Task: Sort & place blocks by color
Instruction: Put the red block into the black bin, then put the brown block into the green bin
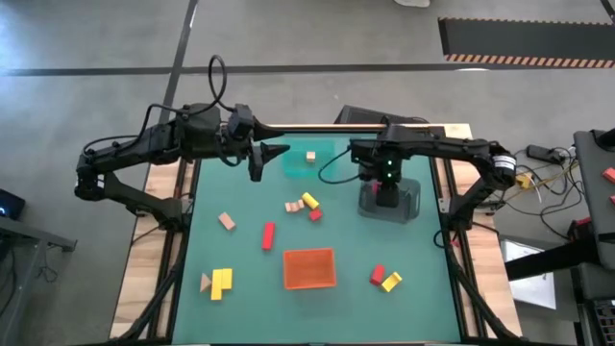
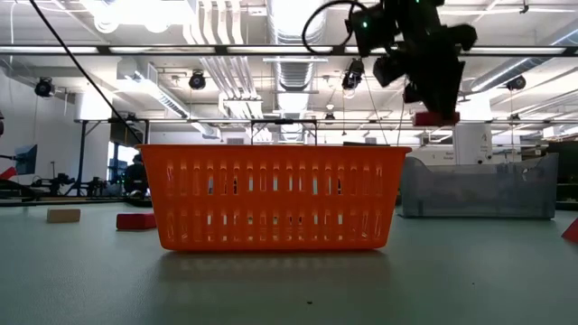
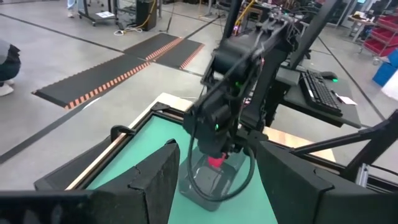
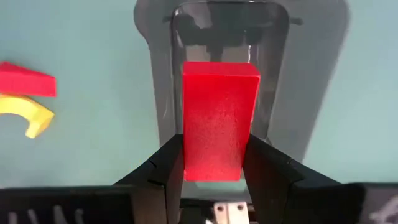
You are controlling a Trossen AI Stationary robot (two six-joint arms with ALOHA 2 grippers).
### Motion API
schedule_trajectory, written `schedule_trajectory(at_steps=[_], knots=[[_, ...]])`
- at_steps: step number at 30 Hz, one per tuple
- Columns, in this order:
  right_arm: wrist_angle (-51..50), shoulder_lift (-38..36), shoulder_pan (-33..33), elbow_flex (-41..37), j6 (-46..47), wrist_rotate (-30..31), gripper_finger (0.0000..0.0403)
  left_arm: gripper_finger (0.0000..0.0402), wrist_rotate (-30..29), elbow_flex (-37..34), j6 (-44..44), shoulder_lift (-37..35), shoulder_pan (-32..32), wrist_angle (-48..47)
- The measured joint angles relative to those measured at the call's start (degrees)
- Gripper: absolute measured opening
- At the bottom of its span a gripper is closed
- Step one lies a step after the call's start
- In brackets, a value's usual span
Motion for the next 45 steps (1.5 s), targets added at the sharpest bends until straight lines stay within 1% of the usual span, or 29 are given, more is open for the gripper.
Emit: schedule_trajectory(at_steps=[4,9,18,21,23,33,41,45], knots=[[5.8,-0.1,0.0,-6.0,-2.6,0.9,0.0128,0.0199,-0.2,0.0,0.1,0.0,0.0,0.0],[14.0,-0.1,-0.1,-12.5,-2.8,0.9,0.0128,0.0199,-0.2,0.0,0.2,0.0,0.0,0.0],[22.4,-0.1,-0.1,-20.9,-1.0,1.1,0.0128,0.0199,-1.7,0.0,0.2,0.0,0.0,0.0],[24.0,-0.1,0.0,-22.9,-1.0,3.0,0.0128,0.0199,-1.7,0.0,0.2,0.0,0.0,0.0],[24.9,-0.1,-0.1,-23.8,-1.0,4.0,0.0128,0.0199,-1.7,0.0,0.2,0.0,0.0,0.0],[27.0,0.0,-0.3,-25.6,-1.0,4.5,0.013,0.0199,-3.5,0.0,0.1,0.2,0.0,0.0],[26.9,0.0,-0.3,-24.2,-1.3,4.4,0.0176,0.0199,-3.5,0.0,-0.1,0.8,0.0,-0.1],[26.4,0.0,-0.3,-23.4,-0.4,4.4,0.0192,0.0199,-3.5,0.0,-0.3,1.3,0.0,-0.1]])
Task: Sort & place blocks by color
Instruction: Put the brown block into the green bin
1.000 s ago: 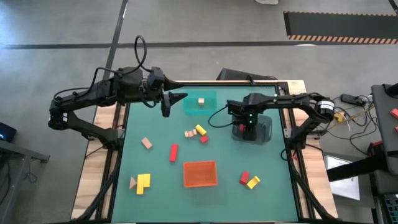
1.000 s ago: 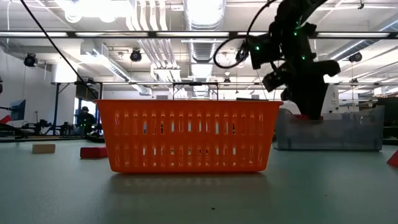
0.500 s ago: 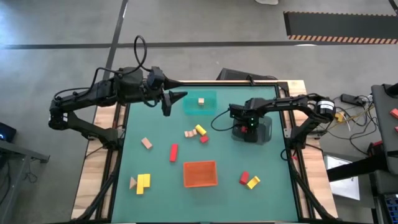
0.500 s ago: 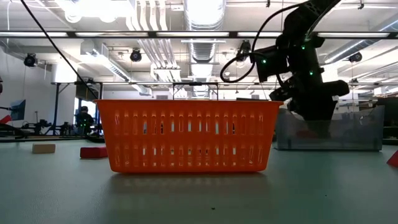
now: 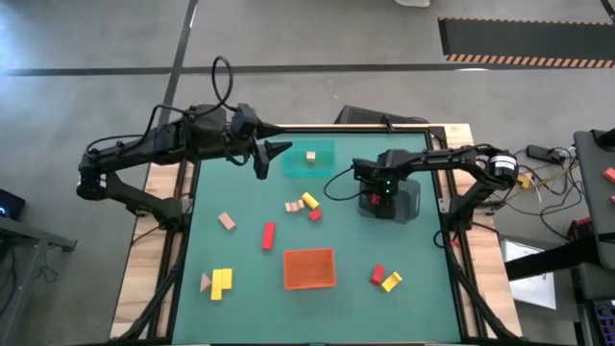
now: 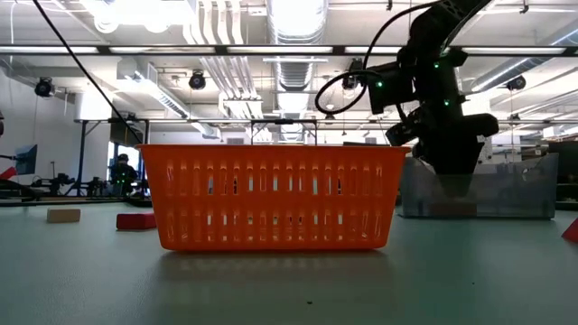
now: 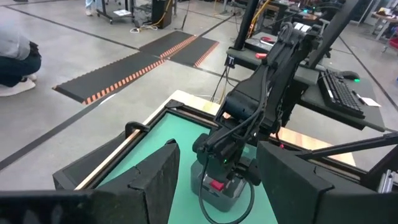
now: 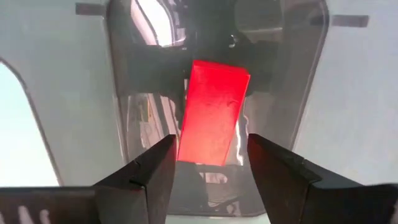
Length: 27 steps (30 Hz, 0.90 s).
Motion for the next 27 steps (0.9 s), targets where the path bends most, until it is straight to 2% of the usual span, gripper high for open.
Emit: schedule_trajectory(at_steps=[7,18,21,24,27], knots=[[-5.6,-0.4,0.0,5.3,2.4,-0.1,0.0196,0.0199,0.0,0.0,-0.1,1.4,0.0,-2.4],[-10.7,-2.1,0.2,18.1,9.5,-1.0,0.0187,0.0199,1.0,0.0,0.2,6.8,0.0,-20.8],[-10.5,-3.6,0.6,20.9,11.3,-1.0,0.0187,0.0199,2.4,-0.2,2.9,9.0,0.0,-25.4],[-9.7,-5.9,0.9,22.6,13.8,-1.0,0.0187,0.0199,4.8,-2.3,6.1,10.7,0.0,-25.9],[-8.7,-9.0,1.2,23.0,16.4,-1.0,0.0186,0.0199,7.8,-6.6,8.2,11.6,0.0,-22.4]])
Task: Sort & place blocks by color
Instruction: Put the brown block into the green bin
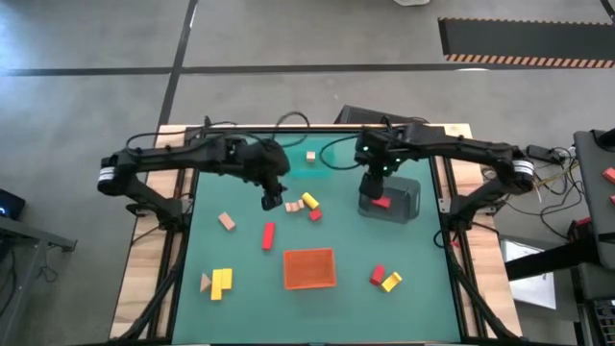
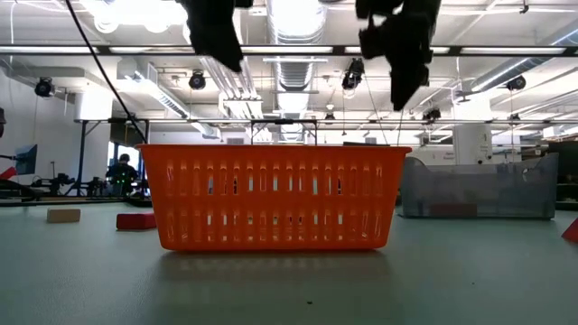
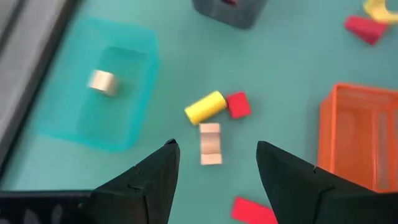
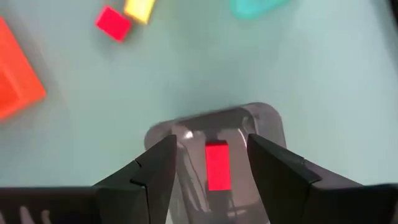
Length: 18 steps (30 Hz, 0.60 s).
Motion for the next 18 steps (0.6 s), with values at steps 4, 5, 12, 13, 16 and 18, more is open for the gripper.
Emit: schedule_trajectory(at_steps=[4,5,12,13,16,18], knots=[[3.3,-4.8,1.0,-0.7,3.7,0.4,0.0186,0.0199,3.0,-8.9,1.2,0.0,0.0,9.9],[4.4,-5.9,1.3,-0.8,4.8,0.5,0.0186,0.0198,3.1,-11.2,1.1,-0.1,-0.1,12.7],[12.8,-11.0,4.0,-1.2,9.2,2.6,0.0186,0.0198,3.1,-24.7,1.1,0.2,-0.1,28.4],[13.6,-11.4,4.4,-1.2,9.3,3.2,0.0186,0.0198,3.2,-26.1,1.1,0.4,-0.1,30.3],[15.6,-11.8,5.5,-1.2,9.8,4.9,0.0185,0.0198,3.4,-30.0,1.1,1.0,-0.1,36.0],[15.7,-11.9,5.9,-1.2,10.6,5.1,0.0184,0.0198,3.4,-32.2,1.2,1.6,-0.1,39.5]])
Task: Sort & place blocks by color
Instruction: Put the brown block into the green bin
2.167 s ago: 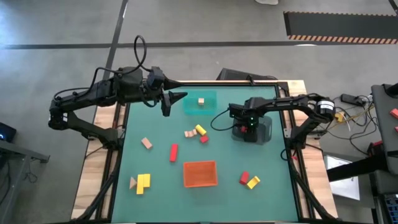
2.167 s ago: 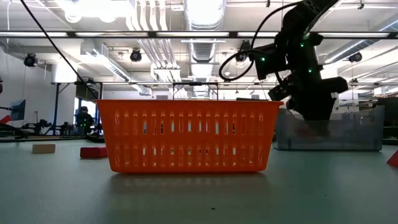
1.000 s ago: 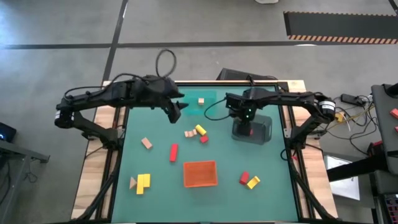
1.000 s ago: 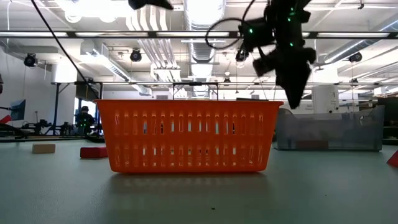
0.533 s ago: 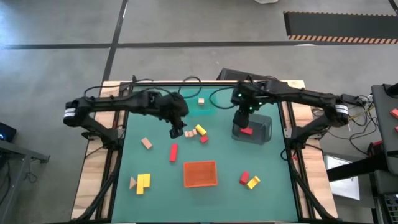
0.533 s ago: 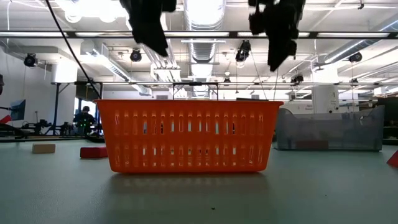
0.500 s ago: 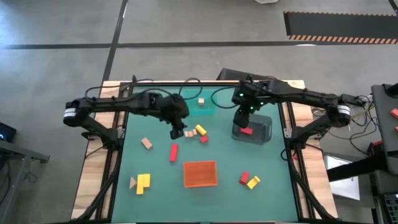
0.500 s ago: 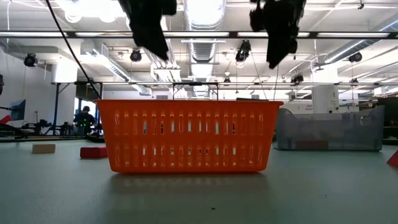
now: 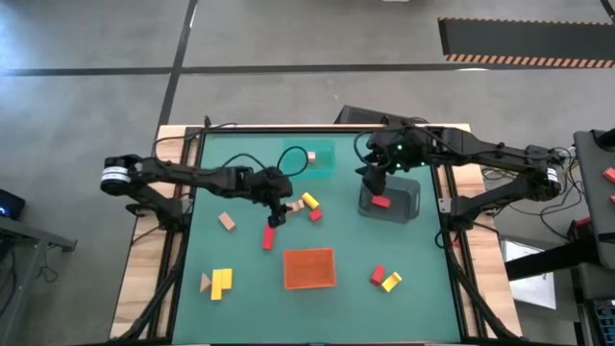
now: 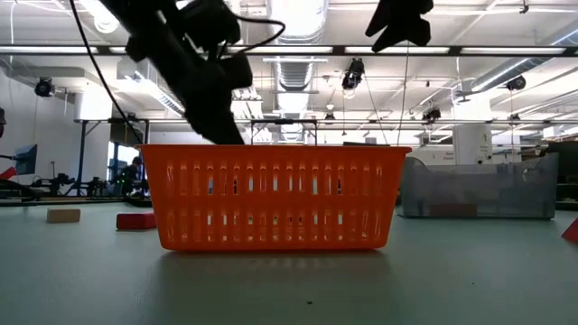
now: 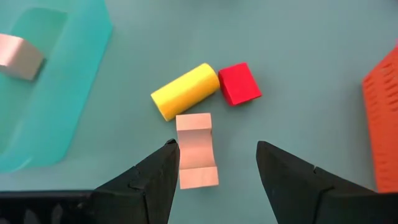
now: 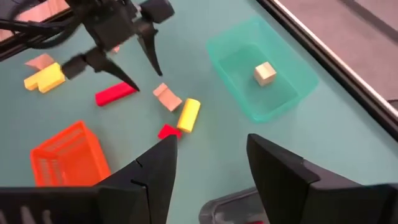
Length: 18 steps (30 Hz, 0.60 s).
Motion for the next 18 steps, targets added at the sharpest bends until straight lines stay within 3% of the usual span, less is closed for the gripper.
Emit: schedule_trajectory(at_steps=[8,18], knots=[[-0.2,1.0,0.6,-0.4,1.1,0.0,0.0177,0.0198,0.1,-3.1,-0.1,5.1,0.0,10.5],[-0.5,1.7,1.0,-0.6,1.7,0.1,0.0178,0.0198,-0.3,-2.5,-0.4,11.5,0.0,11.4]])
